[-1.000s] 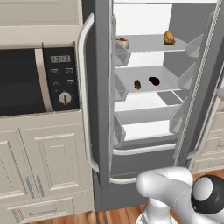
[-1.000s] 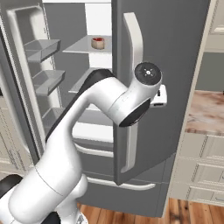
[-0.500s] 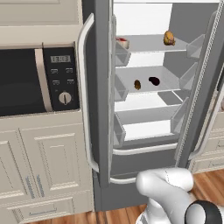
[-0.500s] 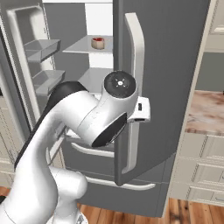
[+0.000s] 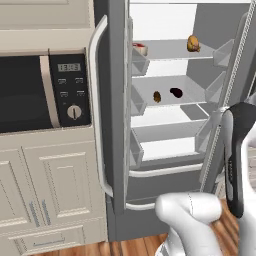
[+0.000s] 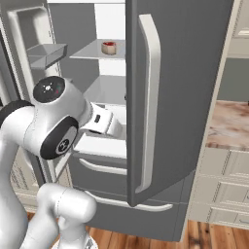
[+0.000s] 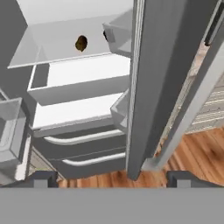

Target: Gather the eggplant and sweet potato from the fridge and place them on a tray on the dining counter. Then gather the steak and chicken drumstick from the fridge and place them on the other tray.

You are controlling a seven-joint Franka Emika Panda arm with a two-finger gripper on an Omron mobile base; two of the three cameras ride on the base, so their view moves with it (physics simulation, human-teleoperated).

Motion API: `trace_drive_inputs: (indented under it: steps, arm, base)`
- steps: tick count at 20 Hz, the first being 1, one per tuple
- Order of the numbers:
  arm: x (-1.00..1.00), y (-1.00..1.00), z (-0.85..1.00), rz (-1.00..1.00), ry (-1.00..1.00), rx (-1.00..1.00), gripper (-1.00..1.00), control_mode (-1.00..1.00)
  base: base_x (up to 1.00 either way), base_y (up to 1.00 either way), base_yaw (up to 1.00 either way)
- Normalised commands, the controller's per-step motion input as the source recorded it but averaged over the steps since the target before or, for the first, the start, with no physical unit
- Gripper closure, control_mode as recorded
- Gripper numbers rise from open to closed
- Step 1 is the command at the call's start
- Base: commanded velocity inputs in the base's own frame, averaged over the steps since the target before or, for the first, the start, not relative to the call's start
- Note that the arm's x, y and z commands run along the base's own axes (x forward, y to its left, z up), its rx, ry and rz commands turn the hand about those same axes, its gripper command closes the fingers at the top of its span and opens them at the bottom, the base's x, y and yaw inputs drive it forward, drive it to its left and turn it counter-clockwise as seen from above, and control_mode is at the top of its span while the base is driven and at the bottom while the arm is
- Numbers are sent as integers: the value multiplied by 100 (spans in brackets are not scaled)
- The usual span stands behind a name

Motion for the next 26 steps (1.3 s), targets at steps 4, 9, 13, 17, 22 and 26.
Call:
trace_drive_inputs:
  steps: [4,9,13,17,22,26]
  arm:
    - [63,54,0,-36,0,13,-100,-100]
    - [65,10,0,-40,0,15,-100,-100]
    - [44,0,0,-40,0,19,-100,-100]
    - [46,-6,-2,-32,-4,21,-100,-100]
    - [40,0,0,-26,-14,25,-100,-100]
    - [32,-7,-12,-24,-14,24,-100,-100]
  base:
    - [0,0,0]
    - [0,0,0]
    - [0,0,0]
    - [0,0,0]
    - [0,0,0]
    - [0,0,0]
